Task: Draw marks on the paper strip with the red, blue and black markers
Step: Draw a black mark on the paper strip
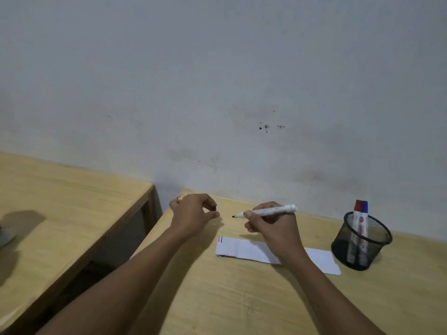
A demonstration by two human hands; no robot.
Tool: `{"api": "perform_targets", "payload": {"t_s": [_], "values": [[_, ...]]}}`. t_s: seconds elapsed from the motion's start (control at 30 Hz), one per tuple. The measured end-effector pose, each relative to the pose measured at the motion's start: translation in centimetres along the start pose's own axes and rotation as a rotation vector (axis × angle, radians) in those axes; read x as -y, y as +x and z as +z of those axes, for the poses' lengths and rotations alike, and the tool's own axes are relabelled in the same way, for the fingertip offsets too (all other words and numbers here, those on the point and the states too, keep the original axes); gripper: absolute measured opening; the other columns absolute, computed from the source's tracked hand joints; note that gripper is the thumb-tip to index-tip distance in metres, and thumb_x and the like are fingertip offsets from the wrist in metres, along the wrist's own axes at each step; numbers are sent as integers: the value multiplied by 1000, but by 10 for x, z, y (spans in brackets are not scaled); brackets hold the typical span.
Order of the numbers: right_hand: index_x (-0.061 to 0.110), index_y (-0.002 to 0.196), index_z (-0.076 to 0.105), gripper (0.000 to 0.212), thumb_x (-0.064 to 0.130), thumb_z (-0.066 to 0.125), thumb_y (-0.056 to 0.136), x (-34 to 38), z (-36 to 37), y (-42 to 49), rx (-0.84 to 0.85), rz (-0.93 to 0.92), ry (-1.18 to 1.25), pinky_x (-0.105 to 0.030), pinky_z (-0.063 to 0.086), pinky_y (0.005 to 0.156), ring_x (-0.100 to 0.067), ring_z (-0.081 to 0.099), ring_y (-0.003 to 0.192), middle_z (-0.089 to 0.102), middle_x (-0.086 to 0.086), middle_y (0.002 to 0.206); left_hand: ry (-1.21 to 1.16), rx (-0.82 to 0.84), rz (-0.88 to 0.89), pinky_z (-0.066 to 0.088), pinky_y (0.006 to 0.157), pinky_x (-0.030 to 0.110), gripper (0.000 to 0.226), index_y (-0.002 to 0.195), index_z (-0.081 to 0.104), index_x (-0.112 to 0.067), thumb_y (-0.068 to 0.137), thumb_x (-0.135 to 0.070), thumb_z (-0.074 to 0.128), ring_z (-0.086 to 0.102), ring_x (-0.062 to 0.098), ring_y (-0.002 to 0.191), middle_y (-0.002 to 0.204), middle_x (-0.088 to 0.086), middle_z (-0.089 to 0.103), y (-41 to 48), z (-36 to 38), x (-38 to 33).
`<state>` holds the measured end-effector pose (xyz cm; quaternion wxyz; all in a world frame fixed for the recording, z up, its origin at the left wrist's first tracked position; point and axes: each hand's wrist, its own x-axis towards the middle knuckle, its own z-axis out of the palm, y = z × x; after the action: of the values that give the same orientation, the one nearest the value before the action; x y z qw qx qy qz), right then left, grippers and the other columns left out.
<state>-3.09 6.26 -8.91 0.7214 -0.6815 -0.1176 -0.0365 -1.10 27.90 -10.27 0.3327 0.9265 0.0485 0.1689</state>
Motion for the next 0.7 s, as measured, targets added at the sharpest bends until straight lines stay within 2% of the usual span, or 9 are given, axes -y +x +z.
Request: {"api": "perform_targets", "payload": {"t_s": [0.17,0.27,0.37,0.43,0.5,0.57,0.63,0.7], "values": [[0,87,61,16,-1,76,87,-18,7,11,2,77,3,-28,59,61,-24,70,61,71,-10,70,57,4,1,17,101,41,15,96,70,-32,83,-37,73,59,2,101,86,-21,71,3,22,16],[-2,92,66,11,-1,75,88,-26,11,16,7,97,7,-29,60,62,-21,69,59,72,-13,74,86,75,-12,17,103,44,36,120,63,-36,85,-38,70,56,8,114,96,-18,76,3,25,20],[1,86,72,5,3,76,89,-35,15,18,45,94,-42,-31,58,62,-24,69,63,73,-16,74,113,92,-10,16,103,44,55,135,52,-38,84,-46,70,52,11,122,111,-18,72,0,24,24],[3,85,72,7,7,76,90,-44,17,18,53,118,-60,-36,57,63,-26,69,65,74,-17,73,95,-30,33,17,103,40,49,129,52,-39,83,-44,68,51,10,118,114,-19,64,-11,22,24],[0,87,70,11,9,74,92,-51,17,18,52,142,-40,-39,56,65,-28,67,64,73,-22,75,41,-151,75,17,99,33,33,109,55,-38,80,-43,69,51,5,106,105,-22,55,-28,18,23],[-3,90,69,13,9,72,93,-55,17,18,54,143,-34,-40,56,64,-28,67,64,74,-26,80,34,-83,94,18,96,32,28,96,56,-37,76,-51,70,48,1,99,96,-23,54,-46,15,21],[-4,91,68,15,10,72,94,-57,16,17,59,125,-47,-38,58,62,-27,68,64,74,-22,77,108,46,102,19,99,37,34,92,59,-38,72,-64,68,46,0,99,96,-25,56,-56,14,20],[-3,90,68,15,11,72,94,-59,16,15,75,100,-87,-35,57,62,-25,69,64,73,-18,72,149,82,99,20,99,37,38,92,60,-40,69,-70,67,44,2,102,99,-26,56,-58,15,22]]}}
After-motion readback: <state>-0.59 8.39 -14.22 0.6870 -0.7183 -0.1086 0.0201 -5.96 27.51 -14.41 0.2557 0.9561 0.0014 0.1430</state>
